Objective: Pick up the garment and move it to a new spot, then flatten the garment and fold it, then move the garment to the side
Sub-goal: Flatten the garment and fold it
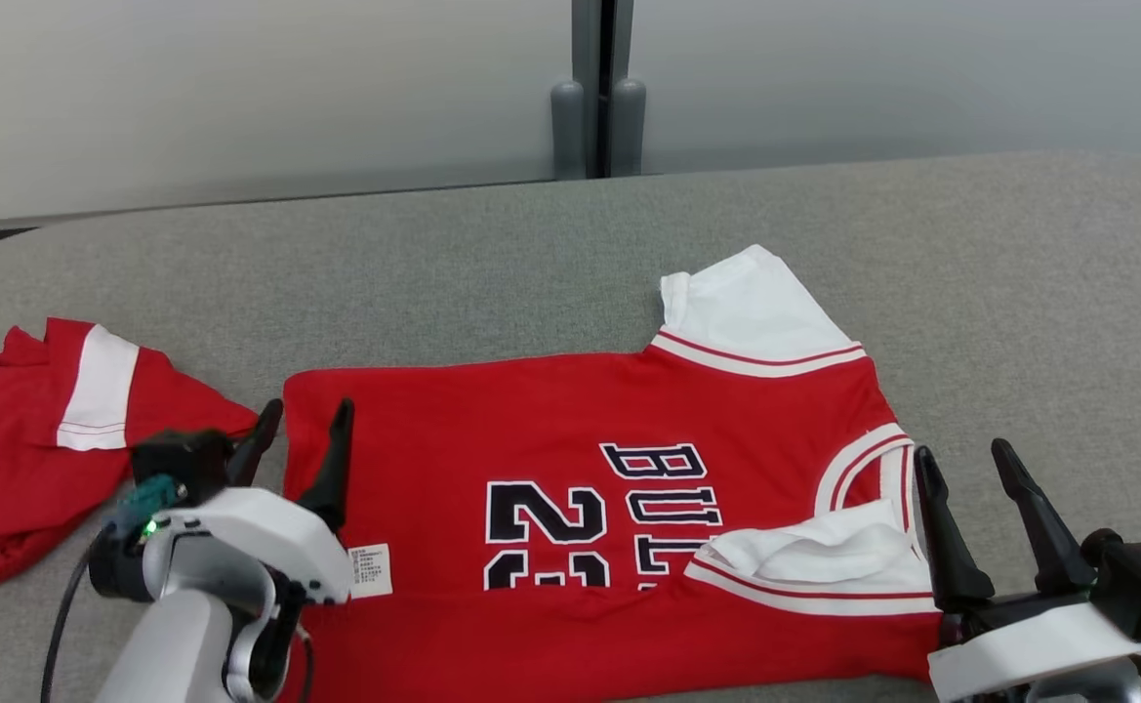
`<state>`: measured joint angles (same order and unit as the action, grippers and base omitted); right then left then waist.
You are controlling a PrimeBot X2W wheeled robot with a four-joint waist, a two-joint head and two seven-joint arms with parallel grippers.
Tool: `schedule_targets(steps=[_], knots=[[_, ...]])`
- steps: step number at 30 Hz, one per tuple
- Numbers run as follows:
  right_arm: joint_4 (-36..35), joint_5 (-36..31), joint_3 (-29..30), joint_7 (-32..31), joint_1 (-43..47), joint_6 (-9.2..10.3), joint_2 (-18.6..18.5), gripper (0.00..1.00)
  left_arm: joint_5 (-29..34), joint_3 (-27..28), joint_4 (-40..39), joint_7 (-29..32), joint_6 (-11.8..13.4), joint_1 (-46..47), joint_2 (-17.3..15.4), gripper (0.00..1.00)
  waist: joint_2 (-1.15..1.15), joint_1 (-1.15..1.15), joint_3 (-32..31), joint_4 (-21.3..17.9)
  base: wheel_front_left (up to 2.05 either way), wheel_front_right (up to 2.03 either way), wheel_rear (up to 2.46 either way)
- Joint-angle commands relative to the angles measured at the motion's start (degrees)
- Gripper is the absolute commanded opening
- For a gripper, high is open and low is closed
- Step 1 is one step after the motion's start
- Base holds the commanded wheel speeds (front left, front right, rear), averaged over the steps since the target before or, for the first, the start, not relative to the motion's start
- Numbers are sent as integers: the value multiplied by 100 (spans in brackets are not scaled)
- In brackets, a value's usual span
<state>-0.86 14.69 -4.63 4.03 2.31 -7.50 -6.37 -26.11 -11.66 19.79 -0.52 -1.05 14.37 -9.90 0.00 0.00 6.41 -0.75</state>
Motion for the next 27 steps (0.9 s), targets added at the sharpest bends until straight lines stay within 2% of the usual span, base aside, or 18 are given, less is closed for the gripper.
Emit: schedule_targets(steps=[1, 10, 18, 19, 20, 21, 27], knots=[[9, 28, -19, 28, -76, 2, -13, 100, -55, 38, 209, 27, -55, 208, -22, 100, 0, 0, 226, -113, 0, 0, 0], [285, 94, -126, 176, -389, 2, 9, 100, -472, 229, 2365, 417, -372, 1643, -174, 100, 0, 0, 619, -335, 0, 0, 0], [506, 172, -194, 242, -534, 2, 5, 100, -730, 309, 3460, 442, -528, 2232, -261, 100, 0, 0, 725, -434, 0, 0, 0], [522, 179, -193, 250, -549, 2, 5, 100, -732, 281, 3542, 418, -555, 2286, -261, 78, 0, 0, 731, -439, 0, 0, 0], [522, 179, -193, 250, -549, 2, 5, 100, -732, 281, 3542, 418, -555, 2286, -261, 78, 0, 0, 731, -439, 0, 0, 0], [567, 188, -183, 253, -576, 2, 5, 100, -773, 251, 3698, 389, -585, 2366, -264, 0, 0, 0, 747, -441, 0, 0, 0], [679, 247, -122, 262, -652, 2, -46, 100, -776, 91, 3944, 250, -631, 2500, -271, 0, 0, 0, 764, -433, 0, 0, 0]])
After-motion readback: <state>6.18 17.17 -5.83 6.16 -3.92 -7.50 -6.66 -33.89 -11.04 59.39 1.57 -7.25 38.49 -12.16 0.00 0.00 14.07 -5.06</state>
